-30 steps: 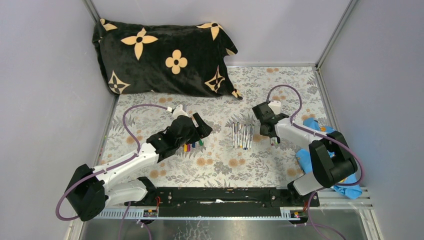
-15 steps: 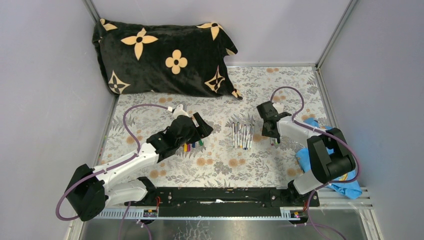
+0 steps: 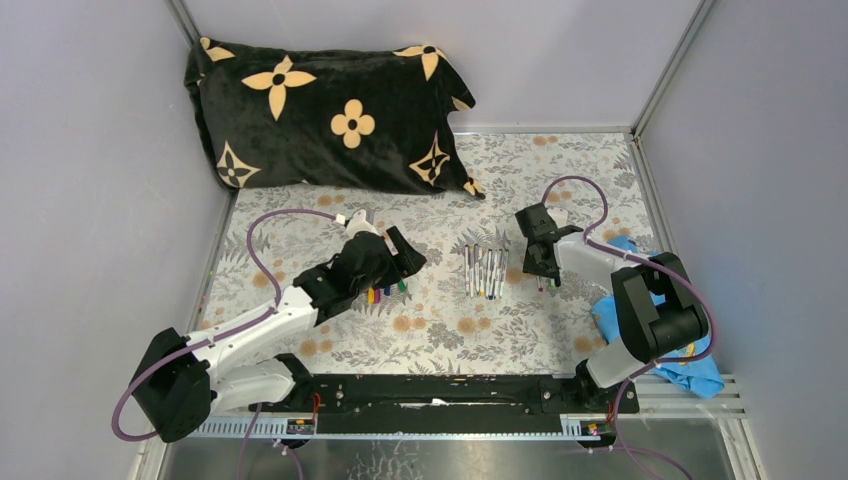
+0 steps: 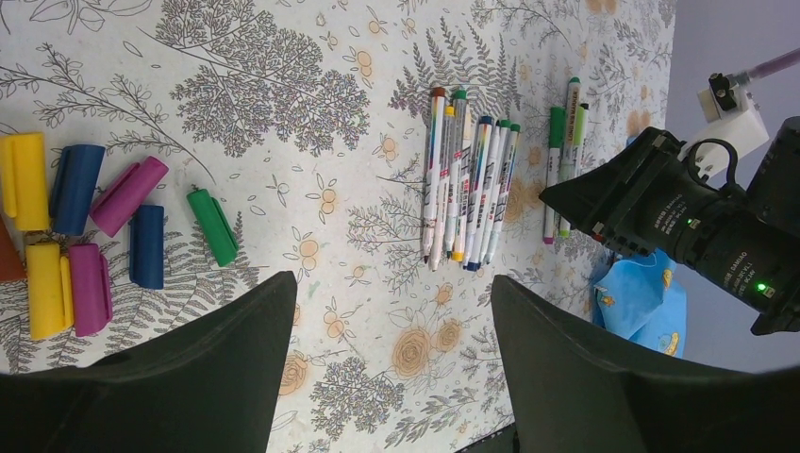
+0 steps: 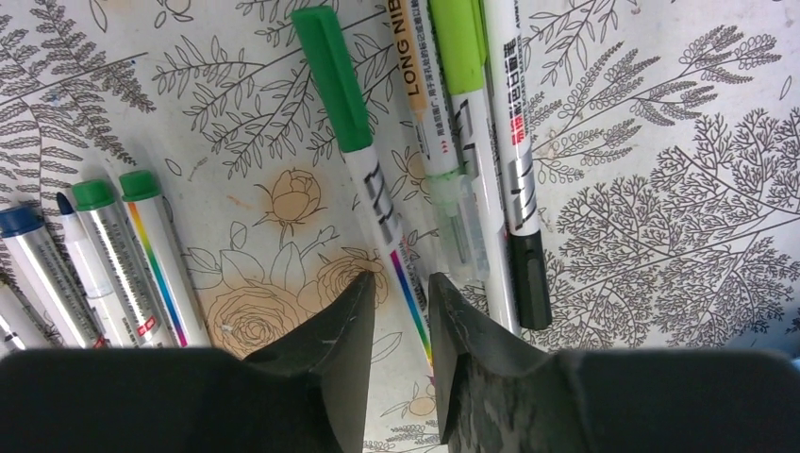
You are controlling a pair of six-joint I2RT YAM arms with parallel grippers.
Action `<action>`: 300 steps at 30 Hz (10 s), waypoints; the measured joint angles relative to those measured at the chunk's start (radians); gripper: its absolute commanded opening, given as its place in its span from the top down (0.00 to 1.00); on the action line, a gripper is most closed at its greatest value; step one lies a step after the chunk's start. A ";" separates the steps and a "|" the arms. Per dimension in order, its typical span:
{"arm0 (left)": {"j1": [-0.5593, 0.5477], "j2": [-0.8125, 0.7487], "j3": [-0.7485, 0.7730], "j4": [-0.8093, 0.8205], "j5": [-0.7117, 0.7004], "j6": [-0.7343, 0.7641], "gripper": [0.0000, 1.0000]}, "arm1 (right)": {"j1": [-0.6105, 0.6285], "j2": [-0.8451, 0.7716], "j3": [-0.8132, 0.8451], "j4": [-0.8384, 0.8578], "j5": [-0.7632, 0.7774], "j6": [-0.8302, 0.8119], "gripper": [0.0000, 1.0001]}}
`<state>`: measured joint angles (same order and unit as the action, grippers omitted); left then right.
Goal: Open the pen caps
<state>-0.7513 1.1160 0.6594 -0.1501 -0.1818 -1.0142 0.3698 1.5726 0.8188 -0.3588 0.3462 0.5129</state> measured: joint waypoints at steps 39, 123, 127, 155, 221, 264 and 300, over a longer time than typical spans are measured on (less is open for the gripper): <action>0.000 -0.043 0.050 0.087 0.257 0.074 0.15 | 0.339 -0.367 -0.013 -0.077 -0.183 0.035 1.00; -0.004 0.069 -0.049 0.303 0.279 -0.171 1.00 | 0.700 -0.294 0.079 0.088 -0.146 0.114 1.00; 0.021 0.099 0.007 0.239 0.283 -0.153 1.00 | 0.698 -0.296 0.045 0.157 -0.130 0.132 1.00; 0.330 0.252 0.114 0.022 0.138 0.048 1.00 | 0.650 -0.349 -0.027 0.042 0.002 0.211 1.00; 0.274 0.115 0.032 -0.140 -0.039 0.108 0.56 | 0.314 0.023 0.243 -0.018 0.061 0.030 0.65; 0.169 0.037 0.022 0.053 0.167 0.115 0.29 | -0.128 0.184 0.286 -0.040 0.043 -0.068 0.63; 0.169 0.056 0.015 0.094 0.189 0.117 0.29 | -0.180 0.261 0.292 0.035 -0.032 -0.089 0.71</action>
<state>-0.5827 1.1717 0.6743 -0.0559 0.0071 -0.8974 0.1894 1.8336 1.1110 -0.3233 0.3138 0.4240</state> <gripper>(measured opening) 0.707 0.354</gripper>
